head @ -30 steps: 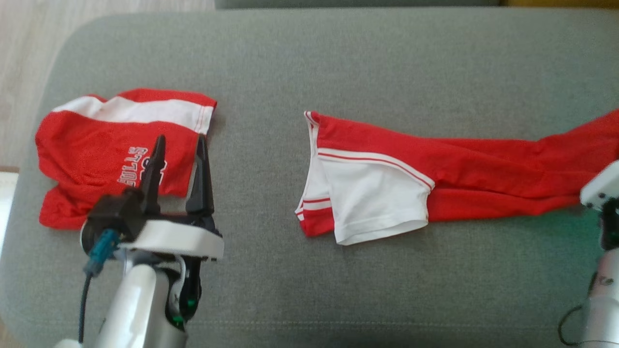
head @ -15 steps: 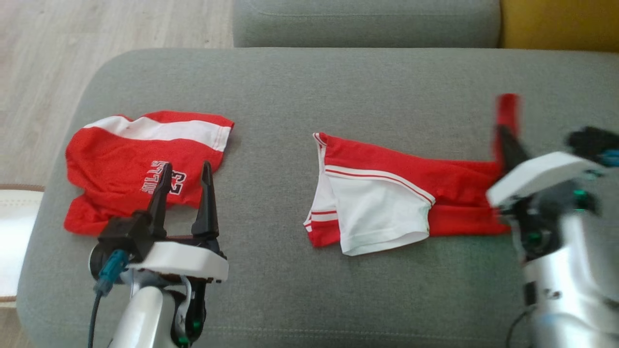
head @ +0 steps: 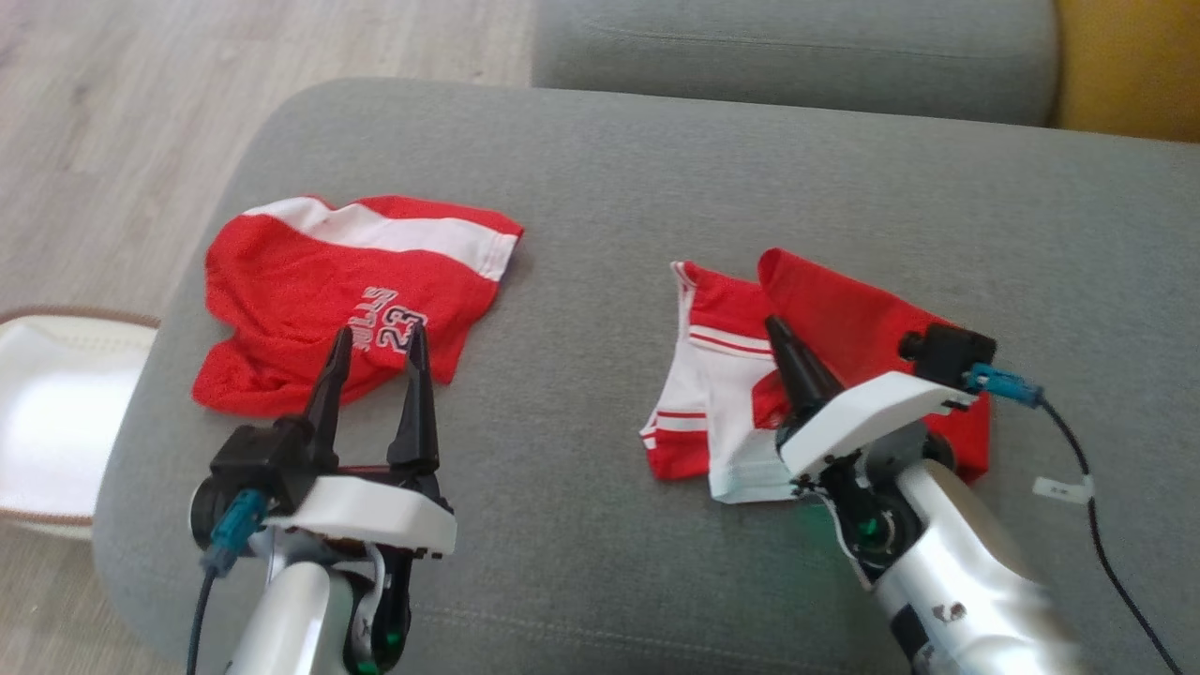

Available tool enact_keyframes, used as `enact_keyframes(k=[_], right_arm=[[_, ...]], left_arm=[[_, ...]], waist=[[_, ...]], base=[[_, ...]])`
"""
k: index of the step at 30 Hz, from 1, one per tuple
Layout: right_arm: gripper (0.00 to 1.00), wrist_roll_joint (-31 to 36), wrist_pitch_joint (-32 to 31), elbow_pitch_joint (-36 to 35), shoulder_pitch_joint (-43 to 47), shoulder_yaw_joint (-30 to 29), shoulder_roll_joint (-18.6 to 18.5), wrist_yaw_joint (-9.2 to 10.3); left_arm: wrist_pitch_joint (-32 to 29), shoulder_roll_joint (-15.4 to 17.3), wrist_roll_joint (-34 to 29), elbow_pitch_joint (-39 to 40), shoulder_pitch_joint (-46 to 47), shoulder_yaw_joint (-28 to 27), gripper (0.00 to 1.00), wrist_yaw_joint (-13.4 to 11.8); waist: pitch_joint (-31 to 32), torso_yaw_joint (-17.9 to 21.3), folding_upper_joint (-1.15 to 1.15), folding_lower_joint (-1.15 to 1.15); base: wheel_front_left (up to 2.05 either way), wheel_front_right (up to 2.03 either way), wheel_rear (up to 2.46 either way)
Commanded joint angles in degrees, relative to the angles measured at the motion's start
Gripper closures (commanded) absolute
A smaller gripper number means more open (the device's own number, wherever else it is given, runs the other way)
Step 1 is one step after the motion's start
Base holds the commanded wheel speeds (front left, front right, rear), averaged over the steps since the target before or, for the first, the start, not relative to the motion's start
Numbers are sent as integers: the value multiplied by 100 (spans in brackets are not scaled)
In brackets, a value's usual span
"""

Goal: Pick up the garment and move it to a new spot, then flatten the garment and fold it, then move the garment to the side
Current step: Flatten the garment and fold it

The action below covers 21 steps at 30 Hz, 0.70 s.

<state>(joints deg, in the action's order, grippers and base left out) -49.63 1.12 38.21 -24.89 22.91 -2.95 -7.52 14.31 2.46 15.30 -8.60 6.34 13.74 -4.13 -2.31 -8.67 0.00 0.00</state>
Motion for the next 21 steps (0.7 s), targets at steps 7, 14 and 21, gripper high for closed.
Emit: enact_keyframes(k=[7, 14, 21], right_arm=[[100, -878, 703, 614, -786, 1112, 7, 3], [18, -1721, 1003, 1293, -1179, 2290, 7, 3], [0, -2366, 1188, 1605, -1559, 3285, 7, 3]], left_arm=[[69, 42, 46, 154, 176, -142, 0, -31], [69, 42, 59, 124, 207, -101, 0, -35], [69, 42, 32, 98, 214, -204, 0, -38]], waist=[[-106, -313, 0, 0], [-201, -417, 0, 0], [-142, -194, 0, 0]], base=[[0, 0, 0], [0, 0, 0], [0, 0, 0]])
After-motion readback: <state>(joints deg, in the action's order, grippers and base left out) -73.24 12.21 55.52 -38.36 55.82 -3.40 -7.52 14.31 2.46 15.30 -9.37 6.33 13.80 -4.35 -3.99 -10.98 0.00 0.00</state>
